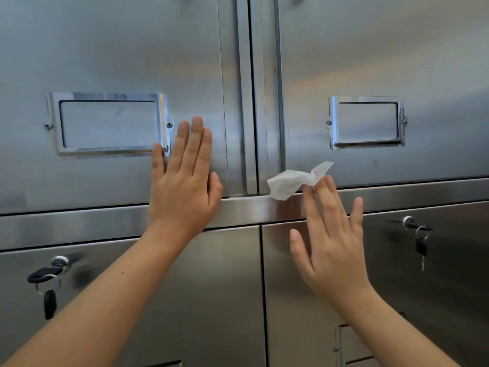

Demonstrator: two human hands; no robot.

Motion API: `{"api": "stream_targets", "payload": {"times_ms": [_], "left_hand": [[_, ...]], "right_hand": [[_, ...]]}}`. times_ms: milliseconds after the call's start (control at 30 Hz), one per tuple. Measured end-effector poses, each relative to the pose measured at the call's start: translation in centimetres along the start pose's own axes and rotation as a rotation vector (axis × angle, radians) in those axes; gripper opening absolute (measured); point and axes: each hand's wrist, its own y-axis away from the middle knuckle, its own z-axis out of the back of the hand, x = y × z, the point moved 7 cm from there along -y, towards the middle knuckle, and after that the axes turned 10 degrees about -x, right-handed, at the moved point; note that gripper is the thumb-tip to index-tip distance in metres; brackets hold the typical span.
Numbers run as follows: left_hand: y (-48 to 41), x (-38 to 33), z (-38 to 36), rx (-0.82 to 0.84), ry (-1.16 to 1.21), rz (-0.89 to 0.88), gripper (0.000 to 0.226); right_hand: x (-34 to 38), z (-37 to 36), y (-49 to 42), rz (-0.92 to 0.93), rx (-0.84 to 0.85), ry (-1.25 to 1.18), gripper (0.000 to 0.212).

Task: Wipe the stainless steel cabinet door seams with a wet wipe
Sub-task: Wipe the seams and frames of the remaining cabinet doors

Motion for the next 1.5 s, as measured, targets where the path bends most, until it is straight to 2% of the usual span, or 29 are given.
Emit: {"api": "stream_targets", "payload": {"times_ms": [200, 533, 867, 1167, 1500], "left_hand": [[0.6, -0.4, 0.2, 0.025, 0.035, 0.02, 0.059], [7.2, -4.7, 2.1, 0.059, 0.133, 0.027, 0.055], [11.0, -6.4, 4.5, 0.153, 0.251, 0.103, 0.057], [14.4, -8.3, 7.4, 0.268, 0.353, 0.131, 0.059], [17.3, -8.7, 10.1, 0.364, 0.511, 0.229, 0.061]], "right_hand": [[-0.5, 0.9, 1.1, 0.04, 0.09, -0.004, 0.056], [0.7, 2.0, 3.9, 0.144, 0.157, -0.026, 0.051], [1.4, 3.6, 7.3, 0.126, 0.205, -0.059, 0.048], [3.4, 5.6, 9.9, 0.18, 0.33, 0.02, 0.05], [5.2, 8.4, 11.4, 0.149, 0.421, 0.068, 0.049]]}}
